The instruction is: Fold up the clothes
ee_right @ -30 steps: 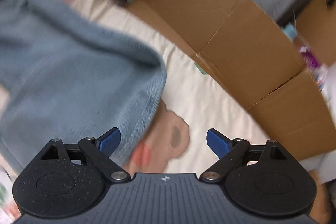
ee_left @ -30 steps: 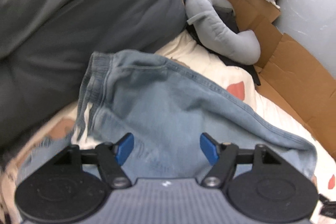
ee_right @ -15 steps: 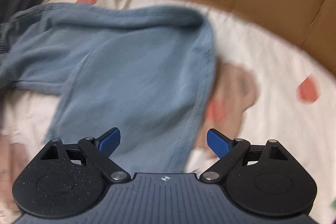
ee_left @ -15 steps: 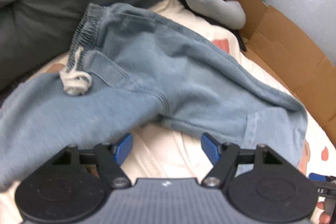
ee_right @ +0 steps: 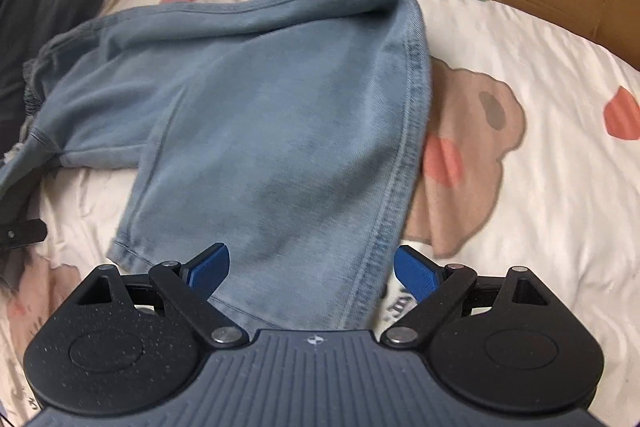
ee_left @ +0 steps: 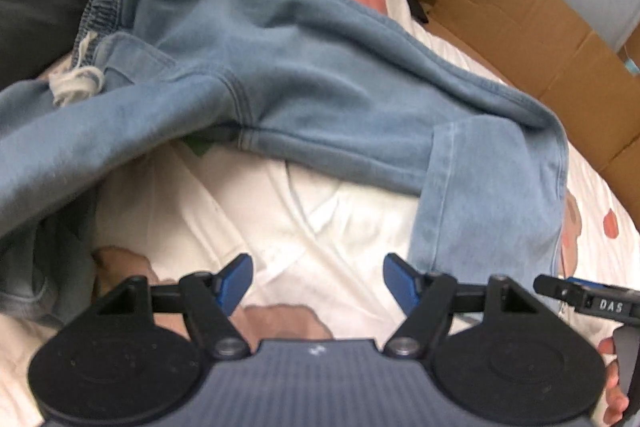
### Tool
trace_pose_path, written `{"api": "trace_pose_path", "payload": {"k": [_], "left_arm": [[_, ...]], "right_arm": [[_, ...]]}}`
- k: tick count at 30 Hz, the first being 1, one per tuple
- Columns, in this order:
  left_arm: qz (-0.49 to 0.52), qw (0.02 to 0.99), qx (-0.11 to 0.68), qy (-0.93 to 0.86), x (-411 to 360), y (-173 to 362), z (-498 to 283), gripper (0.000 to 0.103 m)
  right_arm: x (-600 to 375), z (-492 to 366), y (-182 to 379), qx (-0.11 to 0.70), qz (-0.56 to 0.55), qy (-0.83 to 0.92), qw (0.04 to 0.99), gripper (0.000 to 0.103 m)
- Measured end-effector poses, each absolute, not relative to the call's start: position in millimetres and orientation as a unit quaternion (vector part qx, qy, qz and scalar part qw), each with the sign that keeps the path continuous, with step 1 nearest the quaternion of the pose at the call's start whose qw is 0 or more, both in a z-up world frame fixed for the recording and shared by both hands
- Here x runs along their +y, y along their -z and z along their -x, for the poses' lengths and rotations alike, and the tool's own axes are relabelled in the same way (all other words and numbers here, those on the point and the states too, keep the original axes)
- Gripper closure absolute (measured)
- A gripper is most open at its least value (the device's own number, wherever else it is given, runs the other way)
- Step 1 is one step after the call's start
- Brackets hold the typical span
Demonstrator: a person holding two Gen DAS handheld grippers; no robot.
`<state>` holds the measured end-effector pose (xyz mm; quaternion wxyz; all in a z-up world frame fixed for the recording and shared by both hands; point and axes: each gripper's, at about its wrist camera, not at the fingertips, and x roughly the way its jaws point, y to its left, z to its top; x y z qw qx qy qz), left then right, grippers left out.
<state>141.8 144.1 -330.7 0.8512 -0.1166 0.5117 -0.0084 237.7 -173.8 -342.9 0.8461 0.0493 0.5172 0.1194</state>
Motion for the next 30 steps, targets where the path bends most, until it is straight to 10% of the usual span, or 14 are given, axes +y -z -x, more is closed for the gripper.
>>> {"api": "trace_pose_path", "payload": {"k": [15,22,30], "left_arm": [[0.108,0.842,0.529,0.004,135,345,-135,0.029],[0.106,0.842,0.529,0.003,132,346,-137,0.029],[0.103,0.842,0.529,0.017,122,349,-136,0.03]], "right_arm": [[-196,-228,360,0.541,-0.101,-0.118,0.827,0.013],[-190,-237,355,0.543,-0.103,-0.122,0.824,0.045],[-190,-239,361,0.553,-0.095,-0.125,0.818,0.039]]}}
